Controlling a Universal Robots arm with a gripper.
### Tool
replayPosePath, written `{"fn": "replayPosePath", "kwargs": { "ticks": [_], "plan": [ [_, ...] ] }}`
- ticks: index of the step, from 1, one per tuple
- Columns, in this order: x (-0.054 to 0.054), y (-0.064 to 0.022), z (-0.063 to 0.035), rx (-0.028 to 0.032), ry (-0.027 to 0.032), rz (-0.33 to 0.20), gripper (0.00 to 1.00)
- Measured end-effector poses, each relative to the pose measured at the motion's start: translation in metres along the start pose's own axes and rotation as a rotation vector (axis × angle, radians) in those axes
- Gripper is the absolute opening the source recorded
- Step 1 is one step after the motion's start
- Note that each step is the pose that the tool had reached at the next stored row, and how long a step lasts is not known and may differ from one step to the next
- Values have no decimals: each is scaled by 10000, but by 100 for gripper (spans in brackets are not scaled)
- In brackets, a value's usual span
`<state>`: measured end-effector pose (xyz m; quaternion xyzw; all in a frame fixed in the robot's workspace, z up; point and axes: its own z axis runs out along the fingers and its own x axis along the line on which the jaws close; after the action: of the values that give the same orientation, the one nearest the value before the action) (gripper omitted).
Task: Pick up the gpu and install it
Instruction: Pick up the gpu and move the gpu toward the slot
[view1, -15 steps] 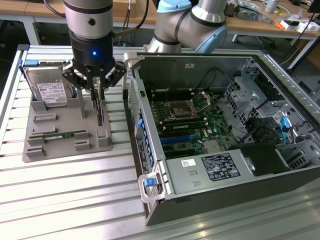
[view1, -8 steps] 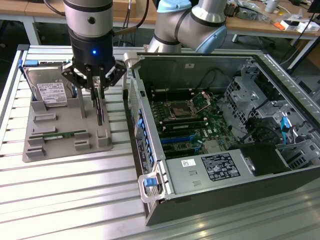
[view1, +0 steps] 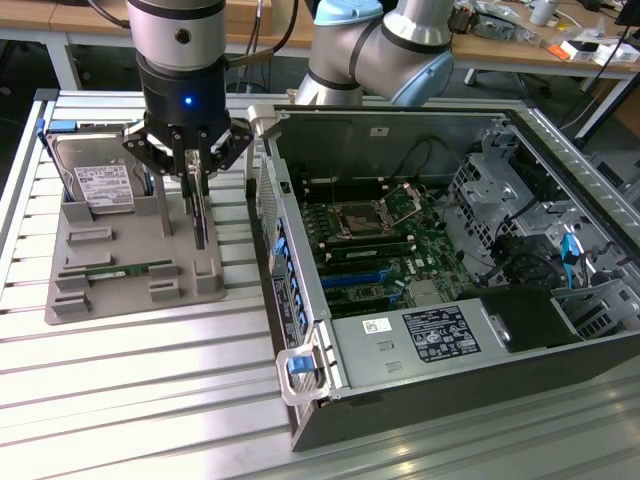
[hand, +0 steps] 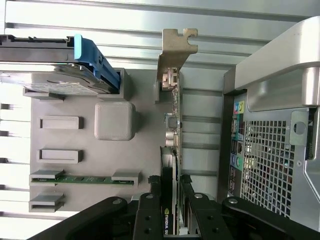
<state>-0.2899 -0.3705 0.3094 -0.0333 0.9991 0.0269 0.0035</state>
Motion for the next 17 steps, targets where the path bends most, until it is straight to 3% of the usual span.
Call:
{"fn": "replayPosePath", "kwargs": {
  "ticks": [17],
  "plan": [
    [-1,4,-74,1,1,0,26]
  ]
}}
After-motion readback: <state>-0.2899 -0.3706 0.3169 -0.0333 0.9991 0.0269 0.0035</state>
